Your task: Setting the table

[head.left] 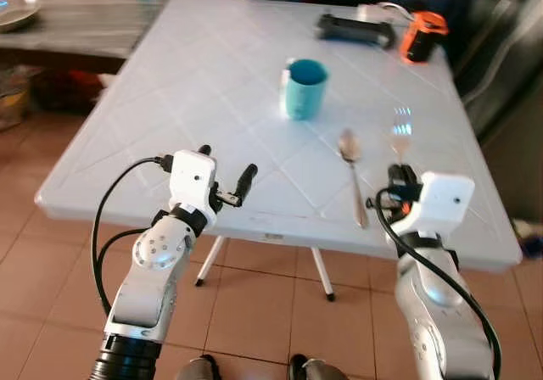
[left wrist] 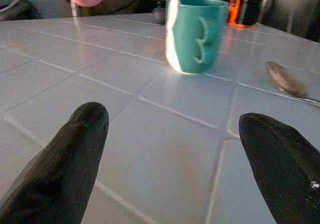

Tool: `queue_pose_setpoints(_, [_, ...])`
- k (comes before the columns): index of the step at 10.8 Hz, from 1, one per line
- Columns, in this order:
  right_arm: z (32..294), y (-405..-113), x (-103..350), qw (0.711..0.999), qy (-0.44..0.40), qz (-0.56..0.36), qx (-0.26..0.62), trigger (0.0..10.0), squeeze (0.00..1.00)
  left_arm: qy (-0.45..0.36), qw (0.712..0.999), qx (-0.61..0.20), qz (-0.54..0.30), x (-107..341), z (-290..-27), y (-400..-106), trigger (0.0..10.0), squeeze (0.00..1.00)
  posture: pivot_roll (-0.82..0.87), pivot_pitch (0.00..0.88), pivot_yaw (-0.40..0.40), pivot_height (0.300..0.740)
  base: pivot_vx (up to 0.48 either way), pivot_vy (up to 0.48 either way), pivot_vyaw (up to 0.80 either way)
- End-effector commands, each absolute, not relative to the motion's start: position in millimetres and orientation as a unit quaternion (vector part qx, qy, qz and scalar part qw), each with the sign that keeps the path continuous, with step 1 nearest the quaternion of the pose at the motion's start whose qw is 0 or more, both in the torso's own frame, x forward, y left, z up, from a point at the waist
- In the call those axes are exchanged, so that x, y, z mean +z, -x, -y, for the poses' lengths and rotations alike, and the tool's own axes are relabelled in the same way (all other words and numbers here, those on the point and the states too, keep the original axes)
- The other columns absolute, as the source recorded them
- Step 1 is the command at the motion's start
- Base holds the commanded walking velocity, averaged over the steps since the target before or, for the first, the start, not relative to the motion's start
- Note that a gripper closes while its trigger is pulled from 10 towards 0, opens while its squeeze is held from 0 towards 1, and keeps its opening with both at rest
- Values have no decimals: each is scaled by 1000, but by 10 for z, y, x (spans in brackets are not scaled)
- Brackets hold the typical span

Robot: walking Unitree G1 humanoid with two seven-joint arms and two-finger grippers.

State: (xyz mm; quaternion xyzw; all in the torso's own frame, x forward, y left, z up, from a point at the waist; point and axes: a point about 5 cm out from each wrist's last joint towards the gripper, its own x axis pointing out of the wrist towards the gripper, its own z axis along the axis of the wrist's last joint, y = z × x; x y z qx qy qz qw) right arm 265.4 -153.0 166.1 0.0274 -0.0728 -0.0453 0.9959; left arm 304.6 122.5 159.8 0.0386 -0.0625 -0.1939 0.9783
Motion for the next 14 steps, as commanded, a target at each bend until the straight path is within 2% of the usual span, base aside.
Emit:
queue_pose_setpoints(1, [1555, -2611, 1713, 994, -25, 89, -55, 10000, 0, -41, 977, -200, 58, 1562, -1201, -3014, 10000, 0, 110, 157, -48, 740, 0, 480, -475])
queue_pose_setpoints(3, [1562, -2607, 1723, 994, -27, 92, -59, 10000, 0, -40, 977, -200, 57, 1554, -1200, -3015, 10000, 0, 111, 157, -48, 740, 0, 480, -453])
queue_pose_setpoints(8, [1552, -2614, 1750, 993, -28, 101, -62, 10000, 0, -42, 977, -197, 63, 1572, -1198, -3045, 10000, 0, 117, 152, -44, 740, 0, 480, 0])
queue_pose_setpoints(12, [1581, -2619, 1796, 992, -14, 115, -54, 10000, 0, -44, 990, -99, 92, 1681, -1390, -3197, 10000, 0, 138, 127, -69, 740, 0, 480, 0])
queue_pose_setpoints(14, [1585, -2626, 1805, 992, -6, 118, -51, 10000, 0, -45, 990, -94, 93, 1680, -1402, -3206, 10000, 0, 141, 123, -72, 740, 0, 480, 0])
